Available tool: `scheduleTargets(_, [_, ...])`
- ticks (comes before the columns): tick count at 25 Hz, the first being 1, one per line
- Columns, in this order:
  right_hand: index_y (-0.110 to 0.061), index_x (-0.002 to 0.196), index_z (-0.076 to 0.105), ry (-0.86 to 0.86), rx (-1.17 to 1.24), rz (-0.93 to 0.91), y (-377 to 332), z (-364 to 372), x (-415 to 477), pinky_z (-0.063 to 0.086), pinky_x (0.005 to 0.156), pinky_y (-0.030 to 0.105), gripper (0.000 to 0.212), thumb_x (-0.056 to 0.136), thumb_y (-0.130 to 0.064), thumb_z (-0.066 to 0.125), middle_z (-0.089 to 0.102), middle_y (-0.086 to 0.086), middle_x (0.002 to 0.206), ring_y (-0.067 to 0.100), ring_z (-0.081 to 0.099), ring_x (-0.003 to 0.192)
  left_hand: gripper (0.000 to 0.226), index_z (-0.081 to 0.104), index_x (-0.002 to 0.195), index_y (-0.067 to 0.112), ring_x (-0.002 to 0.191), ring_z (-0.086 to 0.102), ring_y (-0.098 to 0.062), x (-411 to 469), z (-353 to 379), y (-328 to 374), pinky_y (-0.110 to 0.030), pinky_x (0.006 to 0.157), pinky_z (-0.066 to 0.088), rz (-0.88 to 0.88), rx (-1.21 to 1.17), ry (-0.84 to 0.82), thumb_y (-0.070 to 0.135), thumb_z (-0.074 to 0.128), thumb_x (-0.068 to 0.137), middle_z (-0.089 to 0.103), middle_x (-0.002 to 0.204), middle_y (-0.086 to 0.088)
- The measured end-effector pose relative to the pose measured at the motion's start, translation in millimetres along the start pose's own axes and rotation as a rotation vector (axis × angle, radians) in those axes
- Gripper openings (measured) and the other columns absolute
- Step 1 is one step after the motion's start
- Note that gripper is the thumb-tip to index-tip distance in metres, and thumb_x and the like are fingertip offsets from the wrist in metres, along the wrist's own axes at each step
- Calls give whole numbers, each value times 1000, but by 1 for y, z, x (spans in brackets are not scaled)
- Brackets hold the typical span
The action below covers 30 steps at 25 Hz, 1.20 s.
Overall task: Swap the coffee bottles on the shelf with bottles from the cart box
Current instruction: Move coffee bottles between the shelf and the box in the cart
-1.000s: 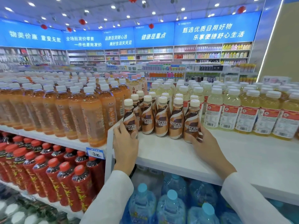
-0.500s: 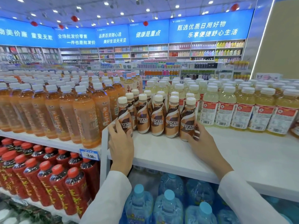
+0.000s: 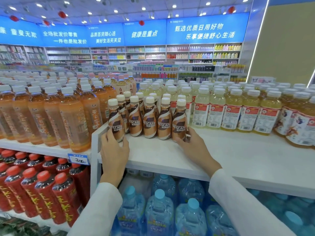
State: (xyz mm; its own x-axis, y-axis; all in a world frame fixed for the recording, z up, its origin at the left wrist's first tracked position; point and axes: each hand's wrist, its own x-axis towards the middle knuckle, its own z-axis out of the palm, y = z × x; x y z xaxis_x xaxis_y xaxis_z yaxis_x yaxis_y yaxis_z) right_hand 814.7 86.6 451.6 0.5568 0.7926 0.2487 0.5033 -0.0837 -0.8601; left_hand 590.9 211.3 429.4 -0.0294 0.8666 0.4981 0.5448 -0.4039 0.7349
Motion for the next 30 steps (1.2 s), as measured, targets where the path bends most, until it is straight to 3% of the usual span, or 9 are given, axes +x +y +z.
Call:
scheduleTargets(3, [-17, 150, 38, 2, -113, -5, 0, -10, -27, 40, 107, 32, 63, 96, -34, 64, 48, -8, 143, 13, 49, 128, 54, 48, 144, 9, 130, 50, -31, -23, -12, -4, -45, 107, 41, 27, 3, -72, 30, 62, 96, 49, 144, -11])
scheduleTargets(5, [-19, 150, 37, -1, -154, -32, 4, -17, -53, 38, 111, 33, 60, 97, -37, 61, 45, -4, 151, 15, 48, 132, 48, 53, 141, 13, 125, 53, -26, -47, -26, -7, -38, 103, 43, 45, -5, -105, 32, 61, 97, 54, 140, -7])
scheduleTargets(11, [-38, 141, 44, -51, -153, -209, 15, -25, -141, 28, 108, 16, 43, 99, -45, 52, 44, -26, 138, -11, 37, 123, 40, 61, 133, 20, 119, 59, -16, -128, -84, -36, -33, 100, 46, -27, 51, -127, 37, 62, 96, 63, 129, 5])
scheduleTargets(15, [-49, 140, 40, -199, -118, -245, 20, 1, -188, 27, 107, 16, 47, 95, -53, 52, 39, -33, 136, -13, 33, 126, 46, 58, 134, 27, 109, 59, -12, -187, -130, -70, -25, 89, 43, -155, 99, -134, 45, 63, 92, 63, 127, 9])
scheduleTargets(18, [-44, 139, 46, -333, -57, -233, 27, 46, -218, 32, 104, 17, 53, 89, -59, 52, 44, -28, 138, -10, 39, 127, 58, 54, 142, 26, 125, 55, -13, -231, -171, -107, -31, 101, 46, -316, 175, -136, 53, 59, 91, 57, 138, 12])
scheduleTargets(22, [-42, 133, 50, -586, -71, -169, 26, 132, -262, 41, 109, 35, 45, 91, -53, 57, 50, -18, 139, 8, 47, 133, 53, 60, 136, 19, 121, 60, -19, -294, -227, -166, -29, 101, 42, -480, 295, -61, 50, 61, 93, 64, 132, 2])
scheduleTargets(24, [-41, 133, 49, -726, -58, -151, 22, 180, -289, 41, 103, 25, 42, 93, -45, 61, 50, -18, 131, 8, 49, 127, 48, 63, 132, 16, 118, 62, -21, -326, -256, -198, -32, 100, 44, -567, 318, -22, 45, 64, 94, 67, 127, -1])
scheduleTargets(27, [-41, 136, 47, -948, -55, -121, 7, 251, -334, 36, 89, 5, 43, 95, -43, 60, 45, -28, 124, -5, 48, 112, 45, 61, 134, 20, 114, 62, -16, -361, -301, -242, -28, 96, 45, -702, 297, 28, 40, 64, 94, 68, 125, 1])
scheduleTargets(30, [-40, 138, 48, -1046, -94, -117, -1, 316, -369, 42, 102, 22, 45, 95, -48, 59, 49, -22, 139, -4, 46, 124, 46, 55, 139, 29, 113, 55, -1, -386, -334, -285, -18, 95, 42, -803, 291, -9, 46, 58, 97, 62, 129, 12])
